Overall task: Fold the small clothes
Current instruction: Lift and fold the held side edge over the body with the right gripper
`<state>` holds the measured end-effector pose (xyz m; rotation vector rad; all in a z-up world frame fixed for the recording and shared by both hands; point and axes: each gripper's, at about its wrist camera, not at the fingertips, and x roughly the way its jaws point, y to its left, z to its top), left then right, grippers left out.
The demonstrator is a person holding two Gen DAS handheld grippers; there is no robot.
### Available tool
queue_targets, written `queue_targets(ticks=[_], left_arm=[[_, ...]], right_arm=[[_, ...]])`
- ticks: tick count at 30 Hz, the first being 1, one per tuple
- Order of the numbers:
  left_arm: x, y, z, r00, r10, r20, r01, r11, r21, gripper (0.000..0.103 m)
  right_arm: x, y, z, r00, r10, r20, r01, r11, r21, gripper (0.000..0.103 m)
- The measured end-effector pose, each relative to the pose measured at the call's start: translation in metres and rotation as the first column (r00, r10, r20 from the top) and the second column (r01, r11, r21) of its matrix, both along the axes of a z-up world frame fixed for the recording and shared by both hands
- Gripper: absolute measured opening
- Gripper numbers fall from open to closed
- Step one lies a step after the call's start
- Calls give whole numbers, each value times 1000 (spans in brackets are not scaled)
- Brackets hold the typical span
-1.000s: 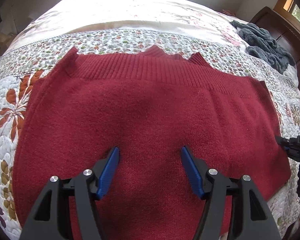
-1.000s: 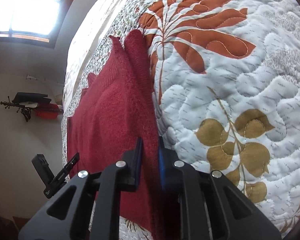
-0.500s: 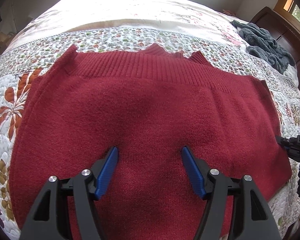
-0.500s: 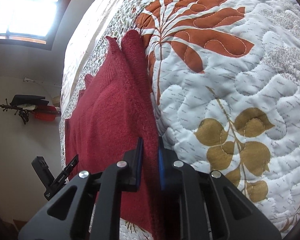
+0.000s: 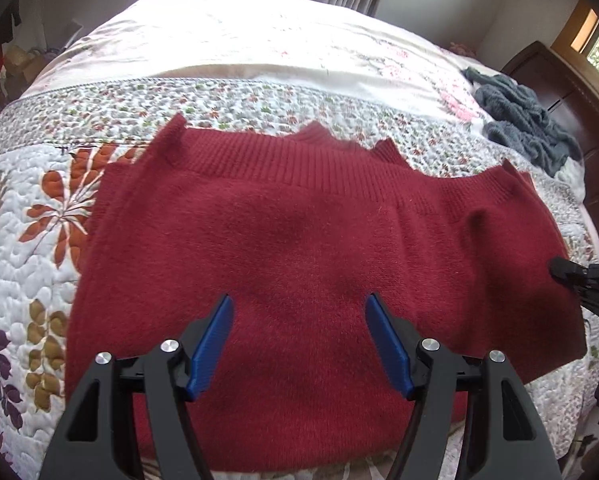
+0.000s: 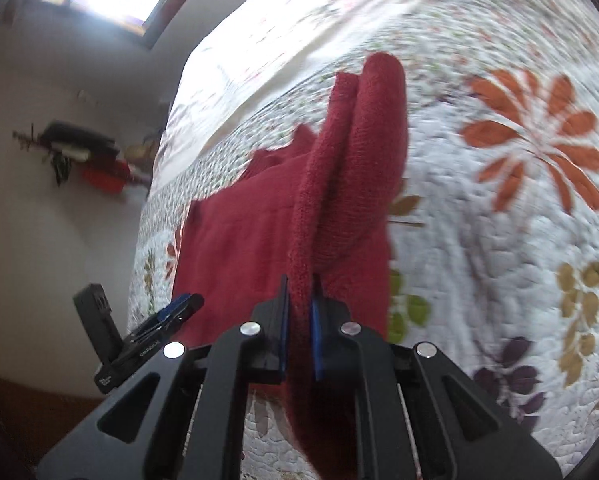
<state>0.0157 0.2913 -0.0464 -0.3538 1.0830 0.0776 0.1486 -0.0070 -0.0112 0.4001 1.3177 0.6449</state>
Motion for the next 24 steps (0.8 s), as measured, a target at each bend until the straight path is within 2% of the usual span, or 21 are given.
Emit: queue_targets(ticks=[4,8,14,18,19,24], left_arm=[[-6,11,3,1000,24,3,-24,1000,-13,69],[-12,24,0,998,59,-4,-59,998,-31,69],[-19,34,-3,997,80,-6,-80,996,-46,69],[-20,34,-4,997,81,-6,-81,995,-57,69],[-20,33,-4,997,81,-6,-81,995,-61,69],[-18,27,-2,997,75,-3,-75,993,-91,69]], right_arm=[[-2,38,-5,999,45,-2,-45,998,-46,7],[0,69,-26,997,65,-39,-69,992,-106,7],[0,93,-59,992,71,-109,-86,987,-136,8],[0,99,-68,988,62,-139,-77,991,-107,10],[0,98,-69,986,63,-153,-77,993,-87,14],[7,83,-81,964,72,-258,-54,996,74,19]])
